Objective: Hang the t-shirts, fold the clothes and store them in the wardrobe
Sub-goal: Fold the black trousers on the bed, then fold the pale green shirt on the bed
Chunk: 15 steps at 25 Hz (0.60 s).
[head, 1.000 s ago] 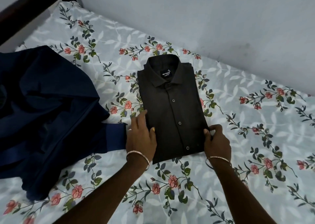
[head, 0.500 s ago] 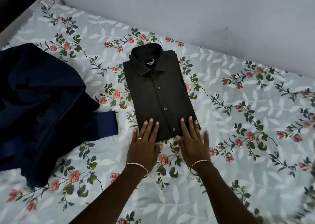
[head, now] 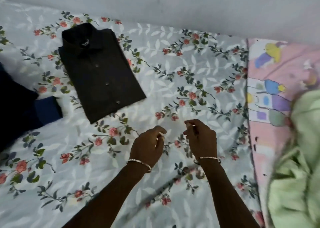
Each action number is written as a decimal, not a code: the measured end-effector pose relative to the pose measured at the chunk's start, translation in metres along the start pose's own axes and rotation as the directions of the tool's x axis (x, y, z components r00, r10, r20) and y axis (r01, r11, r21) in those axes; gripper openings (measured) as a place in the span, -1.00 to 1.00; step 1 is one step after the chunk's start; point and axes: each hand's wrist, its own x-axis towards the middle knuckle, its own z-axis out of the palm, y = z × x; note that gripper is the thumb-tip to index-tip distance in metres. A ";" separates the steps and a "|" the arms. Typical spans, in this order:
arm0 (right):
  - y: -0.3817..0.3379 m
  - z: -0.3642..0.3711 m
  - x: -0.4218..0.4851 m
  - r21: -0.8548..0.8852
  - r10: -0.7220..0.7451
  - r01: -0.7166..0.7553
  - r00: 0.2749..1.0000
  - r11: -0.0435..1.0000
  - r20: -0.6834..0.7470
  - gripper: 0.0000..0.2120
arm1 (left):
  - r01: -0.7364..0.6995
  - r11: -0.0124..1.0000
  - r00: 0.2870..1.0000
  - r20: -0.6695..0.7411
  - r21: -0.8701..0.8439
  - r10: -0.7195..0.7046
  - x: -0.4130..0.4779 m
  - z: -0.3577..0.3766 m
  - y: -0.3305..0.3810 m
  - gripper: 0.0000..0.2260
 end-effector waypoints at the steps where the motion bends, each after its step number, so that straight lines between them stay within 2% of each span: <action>1: 0.014 -0.013 -0.002 0.031 0.015 -0.014 1.000 0.999 -0.023 -0.86 | -0.007 1.000 1.000 0.027 -0.010 0.008 0.001 0.012 0.010 -0.80; 4: 0.064 -0.065 -0.012 0.130 0.106 -0.091 0.988 0.987 -0.114 -0.73 | -0.036 0.998 0.993 0.106 -0.053 0.042 0.001 0.059 0.053 -0.80; 6: 0.097 -0.105 -0.017 0.126 0.134 -0.110 0.969 0.986 -0.207 -0.72 | -0.045 0.995 0.988 0.144 -0.084 0.057 -0.002 0.093 0.083 -0.83; 10: 0.156 -0.190 -0.024 -0.110 0.044 -0.103 0.894 0.989 -0.446 -0.77 | -0.055 0.987 0.978 0.193 -0.152 0.084 -0.006 0.151 0.143 -0.82; 12: 0.183 -0.230 -0.029 -0.268 0.057 -0.245 0.827 0.932 -0.559 -0.74 | -0.059 0.981 0.972 0.213 -0.184 0.099 -0.006 0.181 0.175 -0.81; 15: 0.206 -0.268 -0.038 -0.328 0.167 -0.485 0.728 0.811 -0.665 -0.56 | -0.055 0.972 0.958 0.262 -0.226 0.115 -0.007 0.215 0.215 -0.78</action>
